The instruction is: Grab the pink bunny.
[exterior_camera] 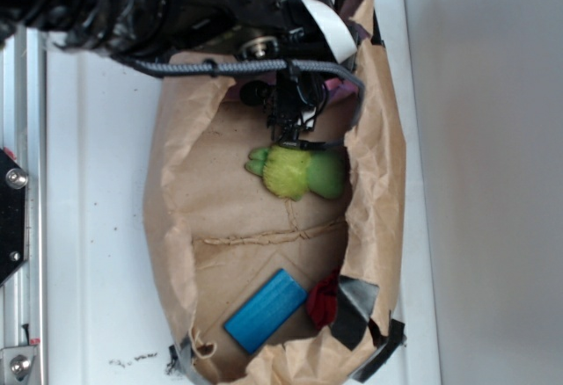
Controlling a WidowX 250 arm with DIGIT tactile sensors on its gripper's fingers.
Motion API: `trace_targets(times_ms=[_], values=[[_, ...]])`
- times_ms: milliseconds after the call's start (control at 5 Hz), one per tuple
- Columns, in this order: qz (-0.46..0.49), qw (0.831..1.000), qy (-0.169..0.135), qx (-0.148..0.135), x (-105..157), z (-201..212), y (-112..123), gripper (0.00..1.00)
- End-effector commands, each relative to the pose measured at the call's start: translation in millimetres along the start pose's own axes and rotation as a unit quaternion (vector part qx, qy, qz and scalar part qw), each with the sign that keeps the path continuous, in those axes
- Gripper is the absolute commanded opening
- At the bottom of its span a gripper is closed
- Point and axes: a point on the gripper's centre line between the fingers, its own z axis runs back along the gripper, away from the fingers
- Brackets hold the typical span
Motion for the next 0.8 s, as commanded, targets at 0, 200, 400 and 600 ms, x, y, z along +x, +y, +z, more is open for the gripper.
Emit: trace_targets(times_ms=[0,200,400,600], values=[[0.01,1.0,-0.012,0.012,10.0,6.1,14.0,0.0],[0.015,1.0,-0.01,0.012,12.0,6.0,14.7,0.0],[0.016,1.0,-0.012,0.014,11.1,4.5,14.6,0.0],[0.016,1.0,-0.011,0.013,8.0,5.1,15.9,0.0]])
